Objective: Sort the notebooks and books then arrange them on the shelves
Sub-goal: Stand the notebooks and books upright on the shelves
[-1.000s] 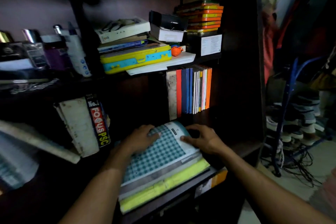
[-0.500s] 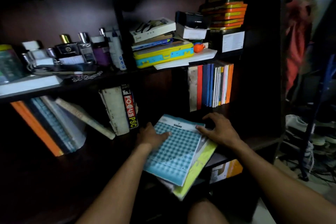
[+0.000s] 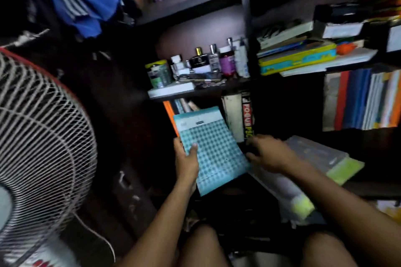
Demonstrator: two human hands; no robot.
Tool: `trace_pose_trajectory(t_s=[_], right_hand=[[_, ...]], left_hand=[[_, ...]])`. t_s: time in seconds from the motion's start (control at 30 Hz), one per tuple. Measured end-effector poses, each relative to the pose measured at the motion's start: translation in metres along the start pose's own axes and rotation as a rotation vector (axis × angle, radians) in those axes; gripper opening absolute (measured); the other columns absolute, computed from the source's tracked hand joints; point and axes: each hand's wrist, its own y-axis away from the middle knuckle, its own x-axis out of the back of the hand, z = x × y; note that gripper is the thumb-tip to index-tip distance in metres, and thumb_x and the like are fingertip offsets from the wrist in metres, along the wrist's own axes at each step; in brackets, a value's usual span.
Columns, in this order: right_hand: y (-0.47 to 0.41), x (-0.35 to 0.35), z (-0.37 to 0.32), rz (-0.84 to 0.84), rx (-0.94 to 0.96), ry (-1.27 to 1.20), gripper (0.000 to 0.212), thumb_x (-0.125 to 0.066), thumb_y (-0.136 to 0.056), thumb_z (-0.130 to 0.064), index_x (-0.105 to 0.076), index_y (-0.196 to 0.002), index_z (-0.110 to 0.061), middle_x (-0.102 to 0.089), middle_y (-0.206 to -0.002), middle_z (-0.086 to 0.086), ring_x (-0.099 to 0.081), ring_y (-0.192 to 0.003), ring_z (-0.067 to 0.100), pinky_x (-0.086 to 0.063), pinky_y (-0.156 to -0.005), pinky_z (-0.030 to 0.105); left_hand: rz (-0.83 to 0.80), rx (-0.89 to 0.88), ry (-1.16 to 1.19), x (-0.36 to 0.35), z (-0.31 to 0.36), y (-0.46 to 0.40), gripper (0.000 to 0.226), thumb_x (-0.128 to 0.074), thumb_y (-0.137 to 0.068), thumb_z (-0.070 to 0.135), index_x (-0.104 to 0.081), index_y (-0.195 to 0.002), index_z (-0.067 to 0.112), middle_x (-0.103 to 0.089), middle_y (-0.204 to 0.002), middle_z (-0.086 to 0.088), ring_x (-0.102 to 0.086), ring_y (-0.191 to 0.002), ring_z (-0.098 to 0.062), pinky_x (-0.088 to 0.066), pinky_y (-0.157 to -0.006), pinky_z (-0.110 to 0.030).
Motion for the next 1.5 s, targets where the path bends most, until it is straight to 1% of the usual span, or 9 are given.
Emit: trace_pose_trajectory(t_s=[0.17, 0.33, 0.57, 0.73, 1.0, 1.13, 1.27, 1.37, 1.5], right_hand=[[-0.044, -0.045, -0.079, -0.151, 0.166, -0.212, 0.056, -0.064, -0.091, -0.033, -0.045, -0.142, -0.018, -0.055, -0.140, 0.010, -0.054, -0.127, 0.028, -0.045, -0.105, 0.037], [-0.073, -0.086, -0.106, -0.226, 0.151, -0.337, 0.066, -0.060, -0.091, -0.018, -0.034, -0.152, -0.014, -0.042, -0.152, 0.013, -0.043, -0.139, 0.030, -0.035, -0.114, 0.035], [-0.106, -0.114, -0.103, -0.180, -0.023, -0.496, 0.061, -0.051, -0.098, -0.014, -0.030, -0.154, -0.027, -0.038, -0.151, 0.007, -0.041, -0.138, 0.030, -0.038, -0.113, 0.039], [-0.145, -0.136, -0.104, -0.092, -0.002, -0.624, 0.069, -0.053, -0.092, -0.031, -0.021, -0.153, -0.040, -0.047, -0.149, 0.009, -0.047, -0.135, 0.033, -0.041, -0.108, 0.054], [-0.164, -0.161, -0.096, 0.061, 0.069, -0.678, 0.071, -0.058, -0.097, -0.031, -0.019, -0.156, -0.037, -0.065, -0.117, 0.010, -0.062, -0.107, 0.034, -0.052, -0.087, 0.044], [-0.163, -0.167, -0.094, 0.145, -0.071, -0.760, 0.085, -0.063, -0.096, -0.024, -0.010, -0.162, -0.020, -0.055, -0.139, 0.019, -0.057, -0.120, 0.036, -0.049, -0.098, 0.040], [-0.163, -0.158, -0.087, 0.177, -0.215, -0.998, 0.072, -0.061, -0.098, -0.016, -0.023, -0.159, -0.019, -0.065, -0.107, 0.013, -0.062, -0.100, 0.027, -0.043, -0.081, 0.027], [-0.164, -0.156, -0.085, 0.178, -0.227, -1.049, 0.068, -0.061, -0.097, -0.016, -0.029, -0.157, -0.017, -0.059, -0.091, -0.002, -0.056, -0.090, 0.019, -0.038, -0.079, 0.024], [-0.166, -0.153, -0.085, 0.188, -0.226, -1.087, 0.063, -0.060, -0.097, -0.013, -0.033, -0.154, -0.014, -0.059, -0.100, -0.001, -0.059, -0.100, 0.021, -0.039, -0.083, 0.026]], left_hand=[[0.296, -0.135, -0.003, 0.033, 0.000, 0.024, 0.029, -0.056, -0.097, 0.038, -0.039, -0.120, 0.032, -0.066, -0.109, -0.003, -0.066, -0.095, -0.025, -0.049, -0.077, -0.037], [0.203, -0.074, -0.152, 0.042, -0.029, 0.009, 0.052, -0.068, -0.091, 0.016, -0.039, -0.133, 0.025, -0.063, -0.113, -0.001, -0.063, -0.100, -0.024, -0.046, -0.079, -0.032], [0.267, -0.036, -0.236, 0.057, -0.059, -0.022, 0.069, -0.064, -0.096, 0.018, -0.027, -0.154, 0.013, -0.061, -0.129, -0.006, -0.060, -0.116, -0.028, -0.047, -0.091, -0.035], [0.307, -0.044, -0.269, 0.055, -0.079, -0.032, 0.060, -0.063, -0.097, 0.027, -0.041, -0.151, 0.013, -0.061, -0.136, -0.008, -0.056, -0.126, -0.030, -0.045, -0.100, -0.035], [0.333, -0.040, -0.364, 0.052, -0.084, -0.036, 0.083, -0.056, -0.091, 0.054, -0.024, -0.158, 0.017, -0.048, -0.151, -0.008, -0.042, -0.139, -0.033, -0.037, -0.108, -0.041], [0.324, -0.117, -0.370, 0.046, -0.078, -0.026, 0.072, -0.052, -0.087, 0.050, -0.043, -0.149, 0.014, -0.062, -0.135, -0.006, -0.056, -0.126, -0.027, -0.044, -0.104, -0.039], [0.278, -0.138, -0.358, 0.042, -0.075, -0.018, 0.050, -0.052, -0.086, 0.049, -0.058, -0.126, 0.019, -0.067, -0.114, 0.004, -0.062, -0.109, -0.015, -0.045, -0.091, -0.026], [0.213, -0.105, -0.316, 0.042, -0.072, -0.015, 0.028, -0.054, -0.082, 0.057, -0.063, -0.097, 0.035, -0.068, -0.093, 0.021, -0.062, -0.091, 0.008, -0.044, -0.080, -0.011], [0.053, -0.027, -0.301, 0.044, -0.065, -0.023, 0.029, -0.058, -0.081, 0.058, -0.069, -0.091, 0.033, -0.071, -0.090, 0.033, -0.063, -0.088, 0.017, -0.046, -0.074, -0.004]])
